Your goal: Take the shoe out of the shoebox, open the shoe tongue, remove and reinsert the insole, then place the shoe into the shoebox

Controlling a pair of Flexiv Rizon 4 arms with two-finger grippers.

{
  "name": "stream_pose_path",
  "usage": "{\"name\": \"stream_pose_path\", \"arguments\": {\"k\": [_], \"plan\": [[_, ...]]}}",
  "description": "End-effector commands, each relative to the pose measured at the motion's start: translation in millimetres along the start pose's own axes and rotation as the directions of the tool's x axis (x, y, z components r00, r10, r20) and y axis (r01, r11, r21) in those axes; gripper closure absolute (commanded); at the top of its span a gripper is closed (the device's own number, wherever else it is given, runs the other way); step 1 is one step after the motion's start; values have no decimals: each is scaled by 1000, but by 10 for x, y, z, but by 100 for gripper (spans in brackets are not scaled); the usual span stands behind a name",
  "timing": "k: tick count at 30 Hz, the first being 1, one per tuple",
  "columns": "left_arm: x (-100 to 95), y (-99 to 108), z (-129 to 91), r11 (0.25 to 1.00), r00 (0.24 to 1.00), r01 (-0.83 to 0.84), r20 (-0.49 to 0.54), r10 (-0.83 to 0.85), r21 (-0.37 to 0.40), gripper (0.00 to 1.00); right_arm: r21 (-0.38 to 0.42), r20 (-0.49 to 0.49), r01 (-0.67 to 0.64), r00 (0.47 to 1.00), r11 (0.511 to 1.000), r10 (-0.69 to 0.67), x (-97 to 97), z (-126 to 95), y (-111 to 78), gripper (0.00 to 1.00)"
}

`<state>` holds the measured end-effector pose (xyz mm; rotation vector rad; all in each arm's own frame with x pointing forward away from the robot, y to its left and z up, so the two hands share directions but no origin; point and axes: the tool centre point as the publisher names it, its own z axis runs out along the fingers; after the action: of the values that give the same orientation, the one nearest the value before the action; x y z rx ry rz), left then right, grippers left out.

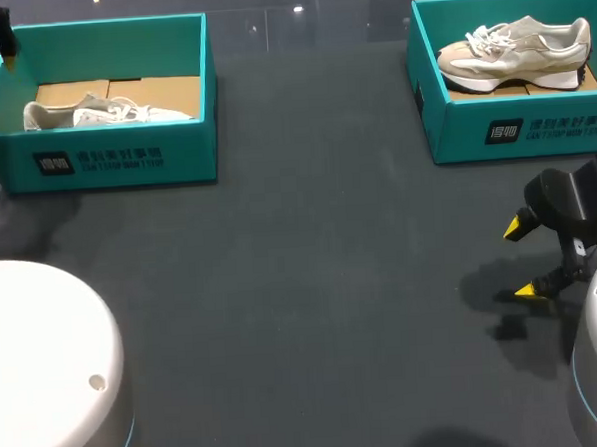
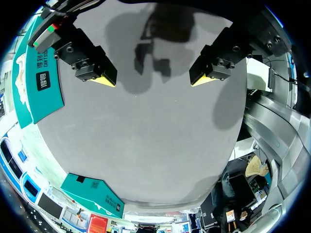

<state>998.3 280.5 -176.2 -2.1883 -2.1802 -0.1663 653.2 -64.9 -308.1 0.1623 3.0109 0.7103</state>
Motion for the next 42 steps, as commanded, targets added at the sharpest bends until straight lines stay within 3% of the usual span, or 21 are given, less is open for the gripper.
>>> {"name": "stream_pose_path", "arguments": {"k": [1,14,22,26,34,42], "plan": [[57,-84,-172,1000,1000,-5,14,5,4,0,3,3,-1,1000,1000,1,16,3,1,0],[56,-126,-248,1000,1000,-8,23,8,-2,0,3,3,-1,1000,1000,1,16,3,1,0],[56,-126,-248,1000,1000,-8,23,8,-2,0,75,-6,-80,997,994,80,-563,-353,147,0],[56,-126,-248,1000,1000,-8,23,8,-2,0,152,39,-269,963,951,266,-795,-599,137,0],[56,-126,-248,1000,1000,-8,23,8,-2,0,186,103,-383,923,905,370,-1220,-990,20,0],[56,-126,-248,1000,1000,-8,23,8,-2,0,192,118,-381,924,904,364,-1261,-1057,10,0]]}}
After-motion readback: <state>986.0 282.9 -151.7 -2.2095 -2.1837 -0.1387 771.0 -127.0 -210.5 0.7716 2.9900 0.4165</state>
